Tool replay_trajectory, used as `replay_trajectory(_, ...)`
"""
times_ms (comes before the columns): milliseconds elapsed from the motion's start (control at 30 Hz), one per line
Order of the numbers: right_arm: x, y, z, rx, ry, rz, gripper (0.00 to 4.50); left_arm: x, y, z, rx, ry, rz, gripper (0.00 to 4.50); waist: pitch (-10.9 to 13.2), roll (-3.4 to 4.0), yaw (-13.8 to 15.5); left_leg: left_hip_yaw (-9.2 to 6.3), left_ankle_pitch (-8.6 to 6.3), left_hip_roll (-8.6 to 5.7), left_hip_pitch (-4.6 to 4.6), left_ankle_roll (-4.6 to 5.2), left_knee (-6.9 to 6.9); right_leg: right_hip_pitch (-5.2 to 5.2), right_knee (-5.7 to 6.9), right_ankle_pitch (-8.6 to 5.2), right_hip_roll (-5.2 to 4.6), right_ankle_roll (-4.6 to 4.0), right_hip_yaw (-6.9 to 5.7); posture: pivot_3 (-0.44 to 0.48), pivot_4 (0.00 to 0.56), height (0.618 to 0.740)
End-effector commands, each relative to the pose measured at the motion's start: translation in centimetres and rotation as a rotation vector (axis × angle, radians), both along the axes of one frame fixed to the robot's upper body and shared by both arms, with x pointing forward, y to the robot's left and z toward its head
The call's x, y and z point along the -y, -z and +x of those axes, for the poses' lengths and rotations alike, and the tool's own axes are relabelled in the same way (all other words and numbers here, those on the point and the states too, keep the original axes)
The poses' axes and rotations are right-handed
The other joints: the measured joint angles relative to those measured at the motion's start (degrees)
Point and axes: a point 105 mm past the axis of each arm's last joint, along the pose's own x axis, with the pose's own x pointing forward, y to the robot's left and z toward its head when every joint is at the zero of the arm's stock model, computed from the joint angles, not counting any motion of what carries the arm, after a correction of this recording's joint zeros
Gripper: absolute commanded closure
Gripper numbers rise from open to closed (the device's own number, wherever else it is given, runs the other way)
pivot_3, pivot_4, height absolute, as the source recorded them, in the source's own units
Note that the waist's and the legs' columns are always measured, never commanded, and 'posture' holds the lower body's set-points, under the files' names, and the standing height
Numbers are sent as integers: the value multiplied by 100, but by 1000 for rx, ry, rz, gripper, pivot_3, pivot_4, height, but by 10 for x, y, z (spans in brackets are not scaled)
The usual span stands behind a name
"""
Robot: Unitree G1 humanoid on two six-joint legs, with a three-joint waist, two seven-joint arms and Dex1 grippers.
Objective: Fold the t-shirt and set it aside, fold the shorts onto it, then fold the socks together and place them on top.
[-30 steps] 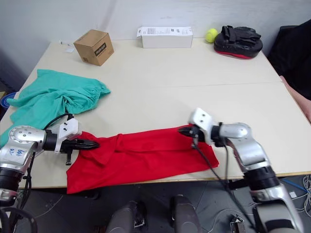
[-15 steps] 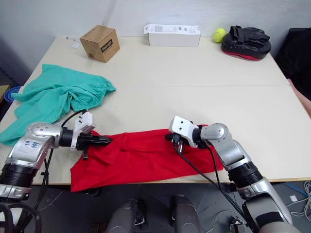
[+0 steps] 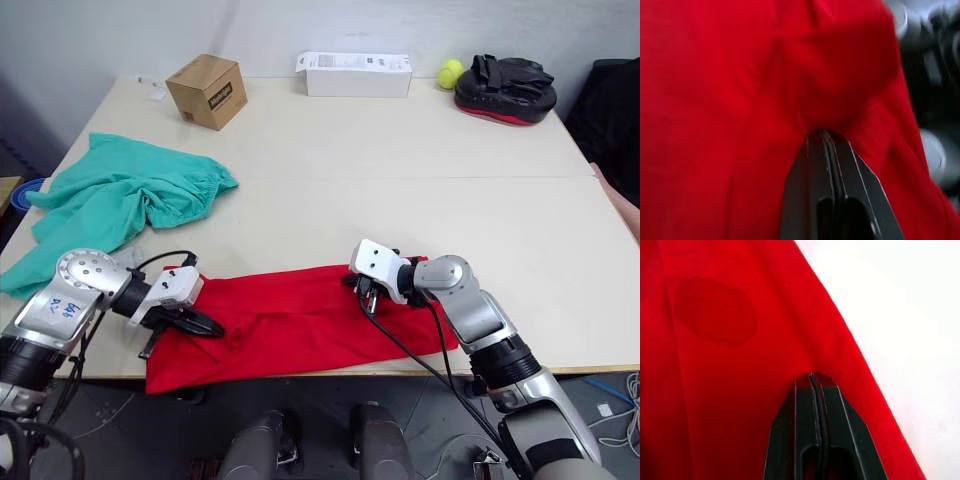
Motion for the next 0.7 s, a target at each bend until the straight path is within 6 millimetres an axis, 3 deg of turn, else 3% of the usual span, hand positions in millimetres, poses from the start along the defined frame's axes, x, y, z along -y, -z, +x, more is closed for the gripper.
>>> replay_trajectory(33, 16, 18, 0, -50, 63, -52, 4500, -19, 2, 29, 123, -123, 52, 4477, 0, 1, 10, -2, 3, 0, 1, 2, 2, 2, -1, 0, -1, -3, -3, 0, 150, 740)
replay_trajectory(133, 20, 19, -2, -47, 68, -55, 4500, -14, -13, 40, 134, -167, -55, 4477, -1, 1, 1, -2, 7, -2, 0, 10, 1, 8, -6, 3, -4, -1, -4, 0, 150, 740)
replay_trajectory(233, 25, 20, -2, -44, 74, -64, 4500, 1, -42, 33, -42, -216, -278, 4477, 0, -1, 0, -2, 15, -2, -6, 38, 1, 6, -5, 6, -3, 5, -8, 0, 150, 740)
replay_trajectory(300, 25, 19, -1, -41, 77, -64, 4500, 3, -48, 24, -121, -211, -304, 4477, 1, -6, -8, -2, 13, -1, -20, 38, 3, -3, -5, 8, 0, 10, -8, 0, 150, 740)
replay_trajectory(433, 23, 17, 0, -30, 71, -58, 4500, -8, -17, 26, -91, -272, -142, 4477, 1, -6, -16, 1, 14, -3, -17, 33, 5, -2, -5, 10, 2, 18, -6, 0, 150, 740)
replay_trajectory(567, 18, 14, 2, -18, 64, -55, 4500, -7, -12, 26, -108, -297, -164, 4477, 2, -10, -8, 0, 15, -1, -15, 33, 4, -3, -4, 9, 2, 16, -5, 0, 150, 740)
replay_trajectory(700, 35, 19, 9, 15, 115, -119, 4500, -29, 8, 44, -28, -453, -39, 4477, 0, -12, 2, -2, 14, -3, -13, 35, 5, 0, -5, 10, -3, 15, -5, 0, 150, 740)
